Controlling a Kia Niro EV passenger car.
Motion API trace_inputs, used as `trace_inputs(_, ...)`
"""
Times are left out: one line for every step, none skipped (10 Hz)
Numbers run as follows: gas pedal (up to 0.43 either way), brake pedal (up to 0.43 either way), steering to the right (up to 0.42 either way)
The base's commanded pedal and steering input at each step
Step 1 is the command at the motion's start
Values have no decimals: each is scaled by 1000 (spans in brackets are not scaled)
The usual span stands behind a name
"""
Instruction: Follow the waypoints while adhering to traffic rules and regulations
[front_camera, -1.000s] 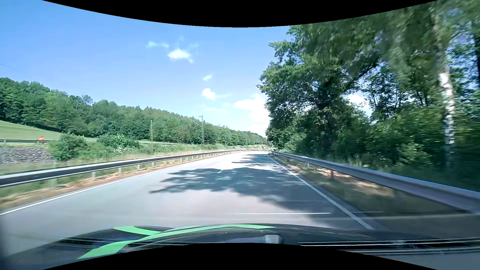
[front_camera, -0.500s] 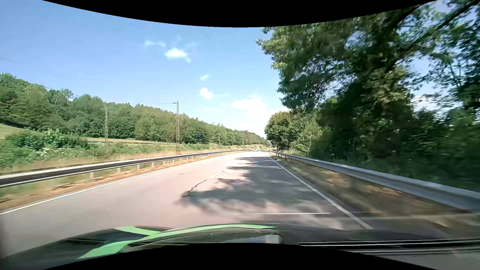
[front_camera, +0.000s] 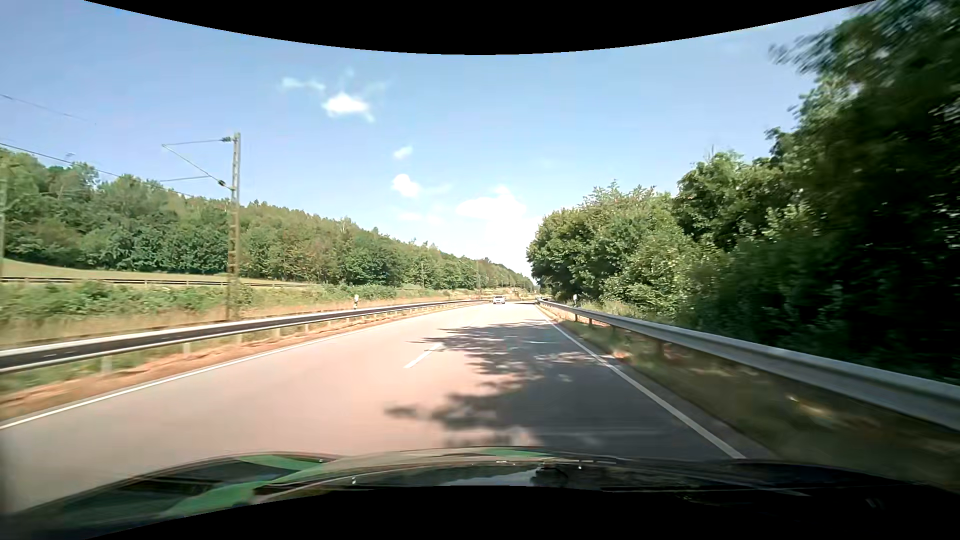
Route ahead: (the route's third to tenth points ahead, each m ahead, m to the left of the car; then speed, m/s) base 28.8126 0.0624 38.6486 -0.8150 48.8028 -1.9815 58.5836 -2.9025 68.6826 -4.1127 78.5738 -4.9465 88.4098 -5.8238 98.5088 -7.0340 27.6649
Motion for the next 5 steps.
trace_inputs(189,0,4)
trace_inputs(189,0,4)
trace_inputs(197,0,5)
trace_inputs(209,0,4)
trace_inputs(220,0,4)
